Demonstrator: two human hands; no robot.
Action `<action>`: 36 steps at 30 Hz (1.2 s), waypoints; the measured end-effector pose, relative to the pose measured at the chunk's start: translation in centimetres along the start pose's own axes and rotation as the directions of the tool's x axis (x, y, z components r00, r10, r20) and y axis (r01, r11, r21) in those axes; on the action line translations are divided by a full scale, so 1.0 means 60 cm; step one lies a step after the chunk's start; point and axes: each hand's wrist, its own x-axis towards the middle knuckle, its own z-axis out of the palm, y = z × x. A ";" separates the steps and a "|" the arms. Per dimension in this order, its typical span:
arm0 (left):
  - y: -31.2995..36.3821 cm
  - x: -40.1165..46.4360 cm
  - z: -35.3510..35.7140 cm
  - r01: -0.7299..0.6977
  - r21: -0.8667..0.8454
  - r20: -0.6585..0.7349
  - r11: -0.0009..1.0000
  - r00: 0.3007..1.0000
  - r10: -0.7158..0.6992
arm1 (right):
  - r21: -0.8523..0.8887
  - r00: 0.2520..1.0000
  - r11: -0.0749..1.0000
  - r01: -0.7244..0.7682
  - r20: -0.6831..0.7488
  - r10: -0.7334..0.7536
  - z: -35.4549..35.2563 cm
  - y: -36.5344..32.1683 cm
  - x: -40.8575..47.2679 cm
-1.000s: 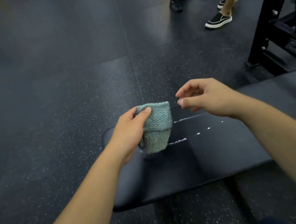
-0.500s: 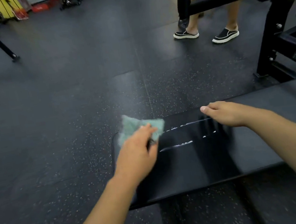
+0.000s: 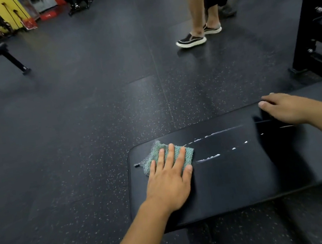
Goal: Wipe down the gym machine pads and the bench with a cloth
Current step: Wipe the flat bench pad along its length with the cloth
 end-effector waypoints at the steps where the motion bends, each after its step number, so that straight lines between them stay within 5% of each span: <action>1: -0.004 0.010 -0.002 0.014 -0.006 0.004 1.000 1.000 -0.014 | -0.011 1.000 1.000 -0.010 -0.004 0.010 -0.001 0.003 0.006; 10: -0.046 0.129 -0.033 0.017 0.045 0.060 0.999 0.998 -0.020 | -0.148 0.996 0.989 0.023 0.090 -0.009 -0.027 0.012 0.025; 18: -0.029 -0.056 0.002 -0.179 0.080 0.076 0.981 0.982 0.173 | -0.210 1.000 0.978 0.006 0.019 -0.002 -0.018 0.004 0.036; 29: 0.013 0.079 -0.003 -0.011 0.037 0.026 0.999 1.000 0.010 | -0.169 0.986 0.975 0.142 0.111 -0.124 0.038 -0.057 0.037; 36: 0.018 -0.086 0.009 -0.113 0.034 0.078 0.993 0.991 0.110 | -0.198 0.935 0.923 0.328 0.207 -0.288 0.054 -0.140 0.010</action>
